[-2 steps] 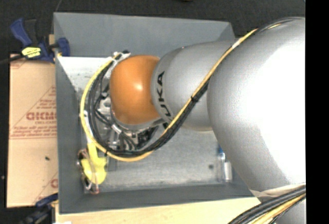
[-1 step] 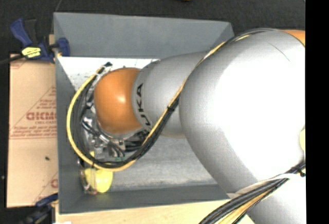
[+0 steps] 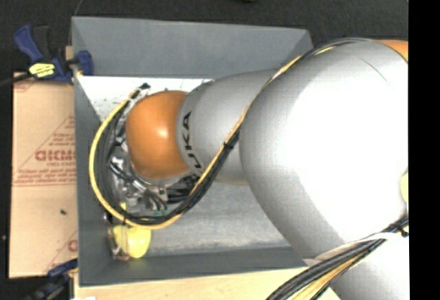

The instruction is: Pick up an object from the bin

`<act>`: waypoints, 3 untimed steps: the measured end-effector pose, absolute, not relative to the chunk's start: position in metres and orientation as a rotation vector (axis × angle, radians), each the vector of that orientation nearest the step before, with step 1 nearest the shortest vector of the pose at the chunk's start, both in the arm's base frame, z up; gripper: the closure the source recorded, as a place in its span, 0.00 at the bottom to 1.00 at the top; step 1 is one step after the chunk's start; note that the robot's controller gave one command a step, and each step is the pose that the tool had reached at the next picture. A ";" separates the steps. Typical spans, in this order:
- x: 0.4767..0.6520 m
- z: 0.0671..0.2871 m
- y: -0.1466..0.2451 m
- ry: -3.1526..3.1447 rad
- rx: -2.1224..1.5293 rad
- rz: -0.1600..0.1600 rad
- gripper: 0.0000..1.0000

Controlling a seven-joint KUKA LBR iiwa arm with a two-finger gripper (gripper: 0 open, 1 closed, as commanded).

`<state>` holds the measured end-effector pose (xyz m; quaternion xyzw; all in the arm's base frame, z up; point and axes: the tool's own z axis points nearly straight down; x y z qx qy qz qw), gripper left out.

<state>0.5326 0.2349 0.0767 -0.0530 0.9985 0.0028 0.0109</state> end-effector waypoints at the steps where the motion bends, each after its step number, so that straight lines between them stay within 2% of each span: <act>1: 0.520 0.154 0.233 3.126 -0.139 0.005 1.00; 2: 0.497 0.172 0.218 3.118 -0.132 0.008 1.00; 3: 0.497 0.103 0.232 3.080 -0.356 0.011 1.00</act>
Offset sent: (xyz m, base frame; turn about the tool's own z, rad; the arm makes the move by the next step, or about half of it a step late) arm -0.0351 -0.0159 0.0962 0.0209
